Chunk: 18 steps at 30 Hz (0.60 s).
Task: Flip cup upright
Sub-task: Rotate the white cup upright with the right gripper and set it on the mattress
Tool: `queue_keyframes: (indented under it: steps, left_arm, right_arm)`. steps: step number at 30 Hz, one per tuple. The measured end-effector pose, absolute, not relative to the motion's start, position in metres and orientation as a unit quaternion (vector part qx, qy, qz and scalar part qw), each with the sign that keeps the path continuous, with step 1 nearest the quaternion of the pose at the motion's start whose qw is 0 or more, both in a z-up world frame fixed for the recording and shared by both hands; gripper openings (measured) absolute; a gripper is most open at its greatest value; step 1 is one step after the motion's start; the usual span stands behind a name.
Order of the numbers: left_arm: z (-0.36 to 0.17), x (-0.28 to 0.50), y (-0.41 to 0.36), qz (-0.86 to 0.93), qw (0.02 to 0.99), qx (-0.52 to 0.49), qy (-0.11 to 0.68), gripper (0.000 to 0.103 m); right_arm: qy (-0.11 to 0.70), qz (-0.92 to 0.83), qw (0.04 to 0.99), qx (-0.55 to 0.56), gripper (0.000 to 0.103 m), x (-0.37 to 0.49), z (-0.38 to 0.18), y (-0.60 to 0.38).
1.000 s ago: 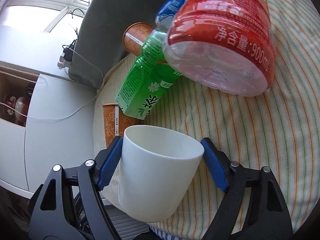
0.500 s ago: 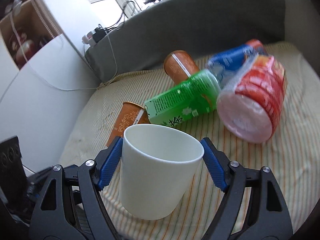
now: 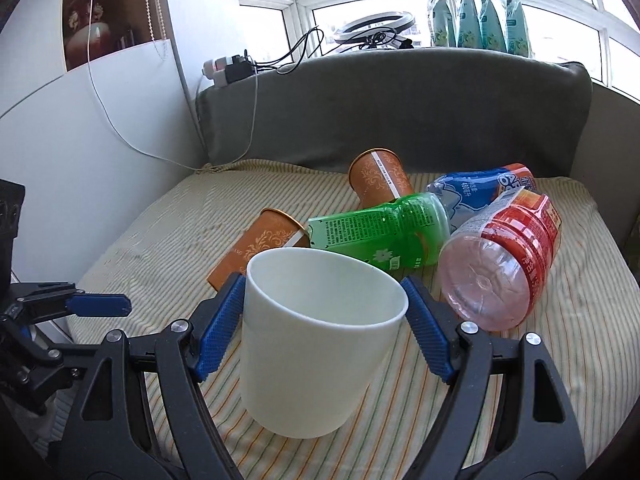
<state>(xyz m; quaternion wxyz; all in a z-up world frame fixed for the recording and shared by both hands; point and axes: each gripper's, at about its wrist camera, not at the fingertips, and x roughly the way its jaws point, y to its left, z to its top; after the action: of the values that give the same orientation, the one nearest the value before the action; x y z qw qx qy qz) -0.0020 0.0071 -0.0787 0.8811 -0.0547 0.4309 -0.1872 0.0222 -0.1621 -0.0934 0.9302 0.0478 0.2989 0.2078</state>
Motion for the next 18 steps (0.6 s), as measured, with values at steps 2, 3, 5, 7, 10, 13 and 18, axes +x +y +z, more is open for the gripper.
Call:
queue_keyframes:
  steps: [2,3,5,7,10,13,18]
  left_arm:
    - [-0.078,-0.002,0.006,-0.188,0.882,-0.054,0.430,0.079]
    - [-0.078,-0.003,0.006,-0.189,0.882,-0.055,0.429,0.079]
    - [-0.077,-0.004,0.006,-0.189,0.882,-0.054,0.428,0.079]
    - [-0.077,-0.005,0.006,-0.189,0.883,-0.053,0.427,0.079]
    - [-0.076,-0.006,0.007,-0.187,0.884,-0.054,0.425,0.079]
    - [-0.075,-0.007,0.009,-0.186,0.885,-0.054,0.423,0.079]
    - [-0.073,-0.010,0.008,-0.185,0.888,-0.051,0.418,0.079]
  right_arm:
    - [0.300,0.212,0.928,0.055,0.081,0.018,-0.094,-0.162]
    - [0.299,0.212,0.929,0.056,0.081,0.016,-0.094,-0.161]
    - [0.296,0.216,0.929,0.056,0.081,0.012,-0.093,-0.160]
    - [0.294,0.221,0.928,0.057,0.081,0.008,-0.093,-0.158]
    - [0.294,0.228,0.926,0.056,0.078,0.003,-0.093,-0.154]
    - [0.289,0.226,0.929,0.043,0.078,-0.002,-0.093,-0.150]
    - [0.285,0.225,0.931,0.037,0.078,-0.006,-0.092,-0.148]
